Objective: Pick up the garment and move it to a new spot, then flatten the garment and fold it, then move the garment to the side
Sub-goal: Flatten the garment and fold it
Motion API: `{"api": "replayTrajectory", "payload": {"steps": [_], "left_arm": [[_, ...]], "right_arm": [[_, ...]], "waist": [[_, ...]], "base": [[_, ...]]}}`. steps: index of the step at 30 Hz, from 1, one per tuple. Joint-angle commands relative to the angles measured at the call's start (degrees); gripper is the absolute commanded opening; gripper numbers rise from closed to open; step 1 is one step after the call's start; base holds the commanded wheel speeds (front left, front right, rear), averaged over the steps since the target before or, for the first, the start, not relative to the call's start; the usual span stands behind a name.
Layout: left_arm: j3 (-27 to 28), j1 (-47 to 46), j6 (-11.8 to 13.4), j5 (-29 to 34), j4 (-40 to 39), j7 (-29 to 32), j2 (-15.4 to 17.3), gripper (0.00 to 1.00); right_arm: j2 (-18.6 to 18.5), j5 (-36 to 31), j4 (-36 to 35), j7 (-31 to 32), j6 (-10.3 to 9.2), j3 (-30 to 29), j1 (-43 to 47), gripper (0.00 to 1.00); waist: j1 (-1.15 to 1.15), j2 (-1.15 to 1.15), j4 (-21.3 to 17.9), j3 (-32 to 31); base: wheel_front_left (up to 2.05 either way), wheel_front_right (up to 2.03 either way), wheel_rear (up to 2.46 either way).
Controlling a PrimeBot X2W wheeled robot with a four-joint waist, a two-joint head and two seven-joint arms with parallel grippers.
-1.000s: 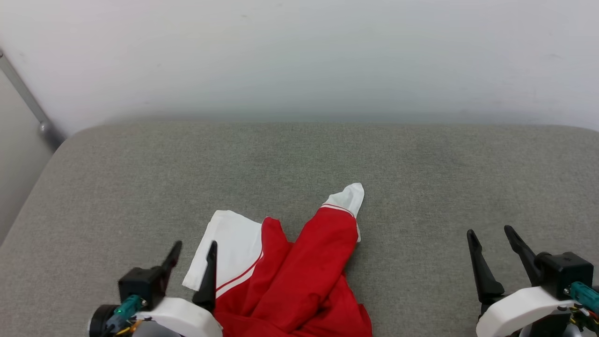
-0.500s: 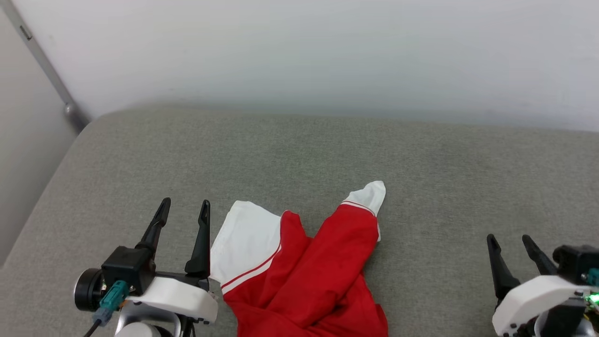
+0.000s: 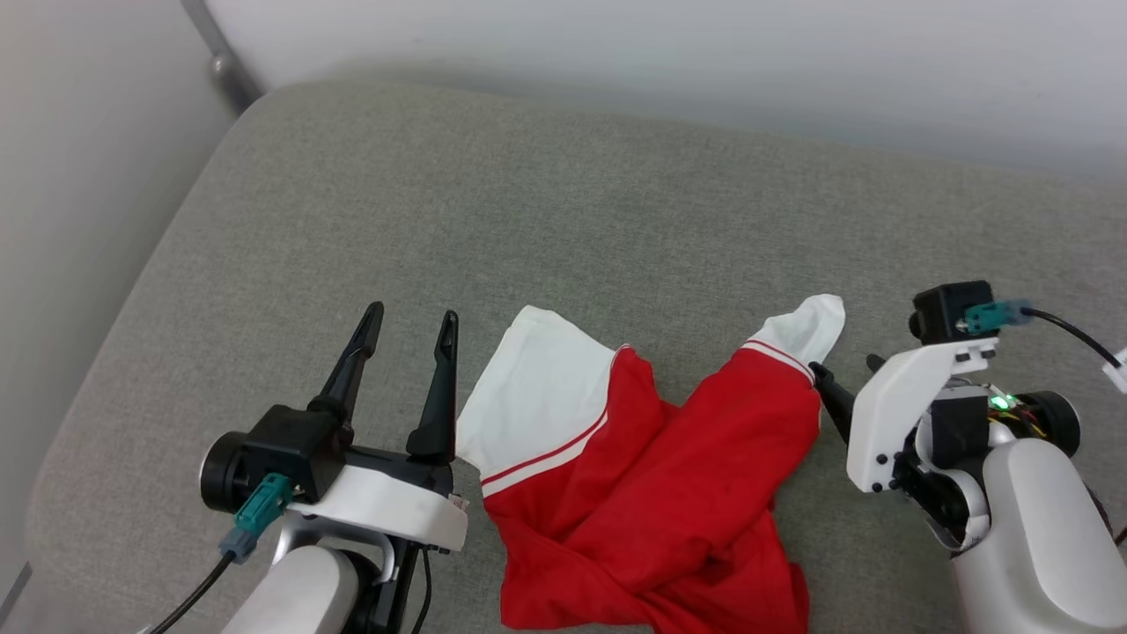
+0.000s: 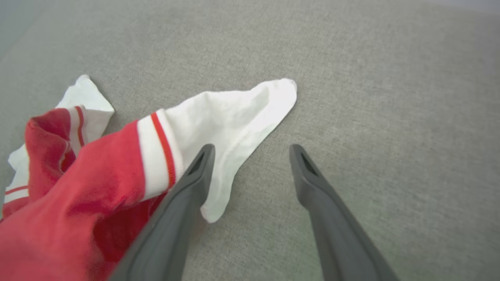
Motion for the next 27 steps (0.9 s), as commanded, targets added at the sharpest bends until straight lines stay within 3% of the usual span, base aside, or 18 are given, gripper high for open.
{"api": "replayTrajectory", "payload": {"steps": [1,11,12,13,14,21,27], "left_arm": [[0.02,-0.68,-0.16,0.27,0.20,-0.23,-0.11,1.00],[0.77,-1.84,-2.52,1.17,3.11,-0.47,-1.75,1.00],[0.92,-1.87,-2.69,1.27,3.27,-0.48,-1.88,1.00],[1.05,-1.81,-2.92,1.34,3.49,-0.48,-2.02,1.00],[1.26,-1.67,-2.92,1.39,3.69,-0.49,-2.07,1.00],[2.53,0.40,-2.96,2.06,4.67,-0.49,-1.67,1.00],[3.25,3.04,-2.08,1.57,4.51,-0.22,-0.53,1.00]], "right_arm": [[-0.49,0.38,0.66,0.58,-0.04,0.48,-0.66,1.00],[-3.21,4.88,13.90,10.77,-0.04,8.97,-4.46,1.00],[-3.32,5.07,14.90,11.09,-0.05,9.33,-4.43,0.78],[-3.33,5.49,15.59,10.77,-0.06,9.53,-4.51,0.31],[-3.25,5.87,15.86,10.41,-0.06,9.91,-4.74,0.00],[-6.46,6.61,10.09,4.67,-0.07,11.58,-7.16,0.00],[-10.31,7.44,3.01,3.21,-0.06,9.54,-2.80,0.00]], "waist": [[0.00,0.00,1.60,1.66],[0.00,0.00,2.55,4.08],[0.00,0.00,2.46,4.19],[0.00,0.00,2.35,4.25],[0.00,0.00,2.14,4.20],[0.00,0.00,-0.61,1.79],[0.00,0.00,-5.01,-1.62]], "base": [[0.00,0.00,0.00],[0.00,0.00,0.00],[0.00,0.00,0.00],[0.00,0.00,0.00],[0.00,0.00,0.00],[0.00,0.00,0.00],[0.00,0.00,0.00]]}}
